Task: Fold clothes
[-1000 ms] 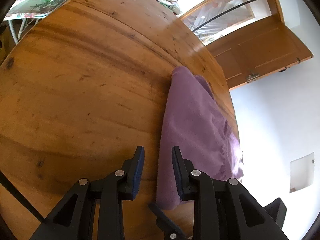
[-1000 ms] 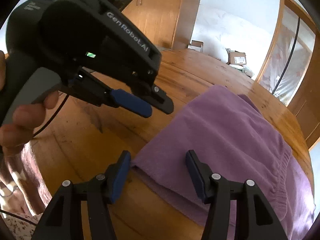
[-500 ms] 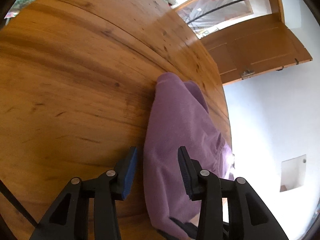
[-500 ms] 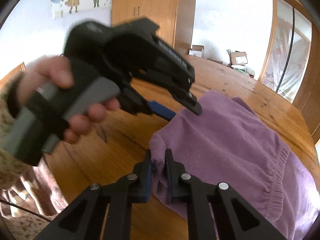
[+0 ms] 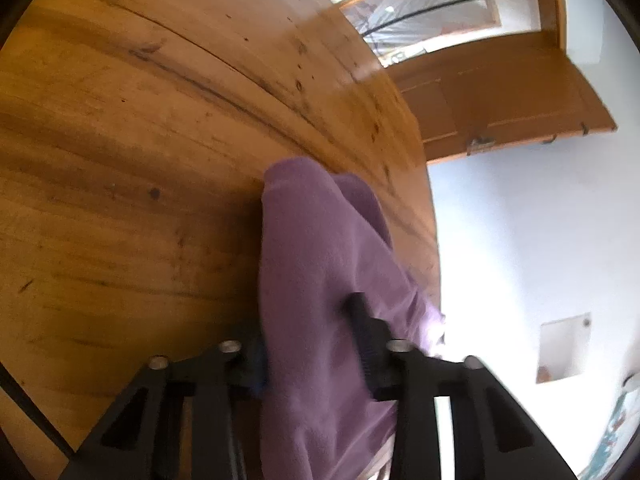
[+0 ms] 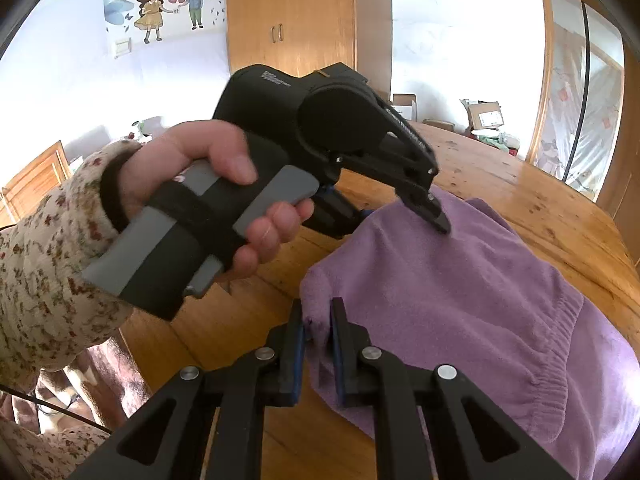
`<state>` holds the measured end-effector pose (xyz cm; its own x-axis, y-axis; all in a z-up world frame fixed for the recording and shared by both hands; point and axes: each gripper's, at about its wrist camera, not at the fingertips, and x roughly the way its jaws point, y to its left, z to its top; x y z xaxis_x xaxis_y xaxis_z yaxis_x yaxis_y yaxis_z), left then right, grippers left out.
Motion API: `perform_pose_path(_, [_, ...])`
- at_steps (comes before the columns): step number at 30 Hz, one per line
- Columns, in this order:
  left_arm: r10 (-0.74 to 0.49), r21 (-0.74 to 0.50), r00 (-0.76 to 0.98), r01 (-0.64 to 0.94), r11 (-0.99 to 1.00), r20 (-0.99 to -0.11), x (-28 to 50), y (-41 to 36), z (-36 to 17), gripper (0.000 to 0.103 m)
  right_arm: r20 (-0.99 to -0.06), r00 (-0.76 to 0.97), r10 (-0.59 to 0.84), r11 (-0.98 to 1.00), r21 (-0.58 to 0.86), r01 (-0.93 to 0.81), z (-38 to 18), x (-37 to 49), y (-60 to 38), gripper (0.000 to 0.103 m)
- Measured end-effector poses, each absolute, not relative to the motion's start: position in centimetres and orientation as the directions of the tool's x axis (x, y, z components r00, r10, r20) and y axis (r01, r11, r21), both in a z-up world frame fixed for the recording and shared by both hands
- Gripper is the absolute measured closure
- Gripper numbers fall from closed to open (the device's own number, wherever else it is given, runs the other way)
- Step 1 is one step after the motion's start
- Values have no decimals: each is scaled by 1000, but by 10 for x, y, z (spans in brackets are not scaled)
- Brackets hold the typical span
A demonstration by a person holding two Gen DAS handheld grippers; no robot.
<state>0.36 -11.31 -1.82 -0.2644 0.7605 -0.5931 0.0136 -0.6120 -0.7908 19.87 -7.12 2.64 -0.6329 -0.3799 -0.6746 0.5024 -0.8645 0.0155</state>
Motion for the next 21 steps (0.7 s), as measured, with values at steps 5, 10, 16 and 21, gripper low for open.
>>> perform_pose_path(5, [757,-791,-301,-13,-612,-581,0,-113,-17,92,-684,-621,-382,-861,18,509,24,185,-88,91])
perform_pose_path(10, [751,-791,-320,-8,-612,-577,-5,-128,-15,92,-684,-609,-401,-842,14,539,21,164,-100,91])
perform_pose_path(16, [715,-765,-358,-1,-644,-601,-6,-158,-6,92,-690,-565,-453,-801,36,598,16,151,-124,91])
perform_pose_path(21, [684,-748,-382,31,-663,-622,-1,-187,-6,92,-700,-502,-508,-758,87,647,10,132,-143,91])
